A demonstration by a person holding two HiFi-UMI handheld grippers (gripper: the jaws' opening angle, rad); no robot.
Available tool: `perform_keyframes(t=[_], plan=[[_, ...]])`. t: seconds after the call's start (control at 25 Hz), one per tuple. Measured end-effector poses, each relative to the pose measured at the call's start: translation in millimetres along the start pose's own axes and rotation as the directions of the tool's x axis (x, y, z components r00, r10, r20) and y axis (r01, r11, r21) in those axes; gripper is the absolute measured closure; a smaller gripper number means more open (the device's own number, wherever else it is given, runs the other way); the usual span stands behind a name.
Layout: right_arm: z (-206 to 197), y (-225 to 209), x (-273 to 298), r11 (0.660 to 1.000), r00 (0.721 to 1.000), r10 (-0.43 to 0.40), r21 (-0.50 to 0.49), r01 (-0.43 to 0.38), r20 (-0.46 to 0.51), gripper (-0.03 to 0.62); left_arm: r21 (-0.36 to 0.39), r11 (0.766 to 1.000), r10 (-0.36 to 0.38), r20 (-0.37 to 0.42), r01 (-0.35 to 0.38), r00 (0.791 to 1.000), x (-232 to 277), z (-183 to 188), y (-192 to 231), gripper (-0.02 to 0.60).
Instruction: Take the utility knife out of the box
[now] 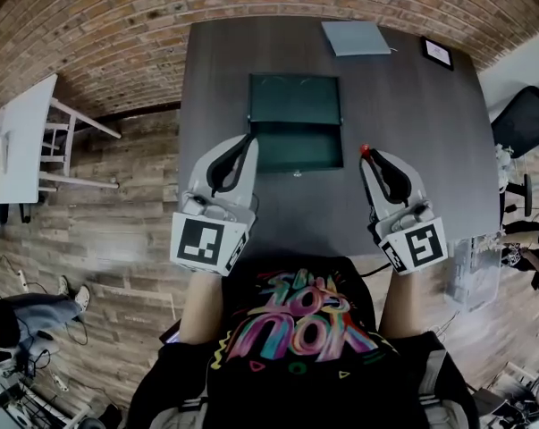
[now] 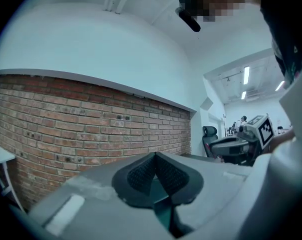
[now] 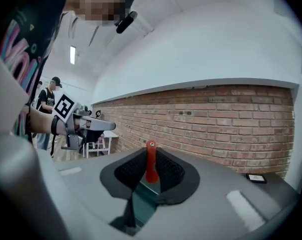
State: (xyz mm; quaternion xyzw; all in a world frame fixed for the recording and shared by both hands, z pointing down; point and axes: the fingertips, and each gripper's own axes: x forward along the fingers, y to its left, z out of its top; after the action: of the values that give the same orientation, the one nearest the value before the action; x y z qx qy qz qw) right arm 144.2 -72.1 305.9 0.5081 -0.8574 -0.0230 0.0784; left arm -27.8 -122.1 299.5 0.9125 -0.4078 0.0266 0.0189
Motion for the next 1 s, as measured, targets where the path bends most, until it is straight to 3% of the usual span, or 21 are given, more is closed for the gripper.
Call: perform_keyframes(t=[1.0], plan=[[6.9,0.3,1.4,0.998,0.998,-0.025,0.057,0.022,0.049,0.54,0.002,1.0,0.017,-0.004,-0.017,1.0,-7.4,-2.5,4.8,0.58]])
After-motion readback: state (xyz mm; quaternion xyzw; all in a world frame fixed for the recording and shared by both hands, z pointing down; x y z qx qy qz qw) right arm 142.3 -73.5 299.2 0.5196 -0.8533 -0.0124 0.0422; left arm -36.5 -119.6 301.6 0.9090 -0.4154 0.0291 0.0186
